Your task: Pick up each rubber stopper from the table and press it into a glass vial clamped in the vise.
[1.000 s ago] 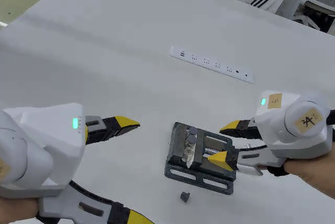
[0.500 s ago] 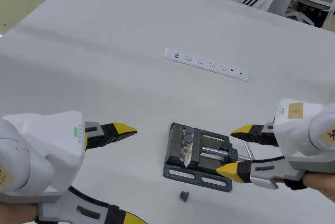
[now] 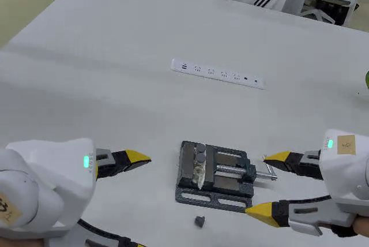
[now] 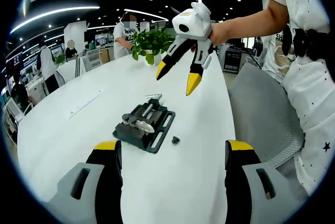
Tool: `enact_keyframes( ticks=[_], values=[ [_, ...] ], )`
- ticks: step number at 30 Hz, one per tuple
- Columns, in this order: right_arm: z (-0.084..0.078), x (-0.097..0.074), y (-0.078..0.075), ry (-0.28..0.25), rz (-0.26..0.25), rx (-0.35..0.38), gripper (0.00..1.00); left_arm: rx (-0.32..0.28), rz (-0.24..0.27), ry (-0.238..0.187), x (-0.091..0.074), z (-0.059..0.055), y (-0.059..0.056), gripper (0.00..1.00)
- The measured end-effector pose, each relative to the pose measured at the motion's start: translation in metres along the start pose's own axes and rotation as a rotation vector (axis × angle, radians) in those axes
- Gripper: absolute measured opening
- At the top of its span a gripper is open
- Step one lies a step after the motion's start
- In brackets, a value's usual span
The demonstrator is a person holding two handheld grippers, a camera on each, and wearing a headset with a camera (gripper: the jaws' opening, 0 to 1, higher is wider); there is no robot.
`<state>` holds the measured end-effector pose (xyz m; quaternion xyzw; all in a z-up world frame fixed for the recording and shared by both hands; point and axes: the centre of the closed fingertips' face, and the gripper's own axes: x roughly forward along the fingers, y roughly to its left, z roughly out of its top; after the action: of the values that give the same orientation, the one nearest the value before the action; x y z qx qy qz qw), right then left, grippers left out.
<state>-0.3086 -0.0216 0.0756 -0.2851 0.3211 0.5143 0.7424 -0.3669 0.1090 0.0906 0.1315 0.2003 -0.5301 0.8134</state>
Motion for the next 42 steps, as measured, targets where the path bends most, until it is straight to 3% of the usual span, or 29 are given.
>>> enact_keyframes(
  ticks=[9, 24, 34, 37, 42],
  values=[
    [-0.012, -0.011, 0.014, -0.031, -0.005, 0.053, 0.63, 0.036, -0.043, 0.046, 0.014, -0.007, -0.003, 0.69],
    [-0.03, -0.025, 0.023, -0.104, 0.001, 0.08, 0.81, 0.096, -0.111, 0.127, 0.049, -0.025, -0.002, 0.42],
    [-0.039, -0.031, 0.022, -0.133, -0.006, 0.102, 0.81, 0.175, -0.153, 0.195, 0.08, -0.041, -0.003, 0.23],
    [-0.042, -0.033, 0.023, -0.14, -0.006, 0.106, 0.81, 0.191, -0.166, 0.207, 0.088, -0.041, -0.005, 0.21],
    [-0.043, -0.034, 0.024, -0.14, -0.013, 0.118, 0.81, 0.228, -0.188, 0.25, 0.102, -0.053, -0.006, 0.18]
  ],
)
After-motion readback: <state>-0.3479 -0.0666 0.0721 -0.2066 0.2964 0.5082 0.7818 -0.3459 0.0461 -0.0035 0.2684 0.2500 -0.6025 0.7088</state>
